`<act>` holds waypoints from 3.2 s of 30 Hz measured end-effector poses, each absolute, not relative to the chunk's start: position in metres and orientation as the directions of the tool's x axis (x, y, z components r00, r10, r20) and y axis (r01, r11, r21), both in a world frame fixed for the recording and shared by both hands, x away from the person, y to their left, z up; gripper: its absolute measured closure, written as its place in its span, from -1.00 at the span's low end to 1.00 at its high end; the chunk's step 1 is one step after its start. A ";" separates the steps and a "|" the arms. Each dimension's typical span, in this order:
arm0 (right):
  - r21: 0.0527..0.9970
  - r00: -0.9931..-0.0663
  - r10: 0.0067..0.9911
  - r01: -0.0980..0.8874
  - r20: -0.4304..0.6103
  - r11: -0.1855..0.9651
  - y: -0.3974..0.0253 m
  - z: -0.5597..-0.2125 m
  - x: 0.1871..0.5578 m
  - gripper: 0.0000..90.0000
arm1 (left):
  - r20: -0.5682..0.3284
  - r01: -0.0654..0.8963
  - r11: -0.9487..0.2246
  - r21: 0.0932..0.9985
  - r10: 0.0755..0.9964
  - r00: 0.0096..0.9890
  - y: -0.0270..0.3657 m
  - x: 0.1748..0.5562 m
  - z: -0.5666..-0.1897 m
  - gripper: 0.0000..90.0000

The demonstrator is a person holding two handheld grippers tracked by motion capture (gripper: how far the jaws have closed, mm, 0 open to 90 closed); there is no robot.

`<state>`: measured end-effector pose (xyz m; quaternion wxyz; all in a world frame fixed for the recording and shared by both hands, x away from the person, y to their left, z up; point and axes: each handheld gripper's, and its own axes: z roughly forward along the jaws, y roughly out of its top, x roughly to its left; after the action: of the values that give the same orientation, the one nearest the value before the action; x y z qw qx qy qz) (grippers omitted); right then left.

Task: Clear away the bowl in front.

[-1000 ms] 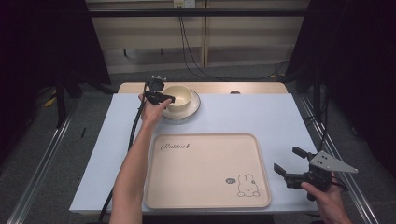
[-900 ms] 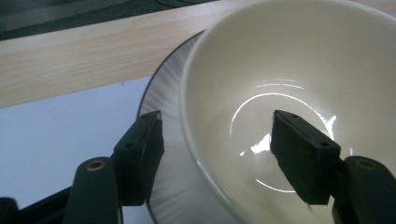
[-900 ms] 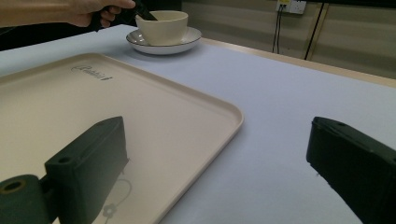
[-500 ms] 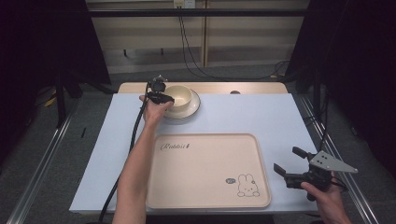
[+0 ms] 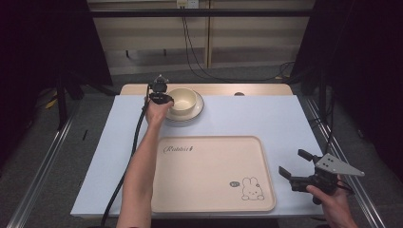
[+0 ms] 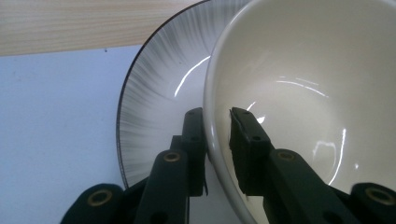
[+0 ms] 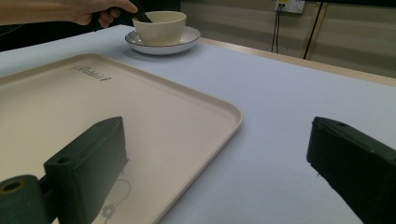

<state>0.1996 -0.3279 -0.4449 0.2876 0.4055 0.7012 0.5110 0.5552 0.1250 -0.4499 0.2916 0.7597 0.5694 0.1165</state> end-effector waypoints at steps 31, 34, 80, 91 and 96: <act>0.955 -0.506 0.862 0.268 0.026 0.128 -0.329 -0.444 0.199 -0.99 | -0.280 0.816 -0.048 0.576 0.926 0.252 0.135 0.551 -0.442 0.85; 0.953 -0.511 0.859 0.267 0.015 0.142 -0.328 -0.445 0.199 -0.99 | -0.298 0.817 -0.026 0.577 0.924 0.240 0.136 0.551 -0.440 0.85; 0.966 -0.499 0.867 0.226 0.002 0.128 -0.330 -0.443 0.198 -0.99 | -0.328 0.752 -0.069 0.655 0.871 0.365 0.144 0.498 -0.387 0.85; 0.966 -0.495 0.869 0.226 0.000 0.129 -0.328 -0.443 0.198 -0.99 | -0.334 0.730 -0.125 0.672 0.829 0.449 0.125 0.483 -0.376 0.85; 0.965 -0.497 0.868 0.224 -0.006 0.135 -0.328 -0.443 0.198 -0.99 | -0.327 0.720 -0.155 0.676 0.813 0.482 0.119 0.480 -0.376 0.85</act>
<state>0.1980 -0.3284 -0.4434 0.3071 0.3967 0.6879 0.5245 0.4801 0.1194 -0.3762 0.4081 0.7578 0.5059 0.0569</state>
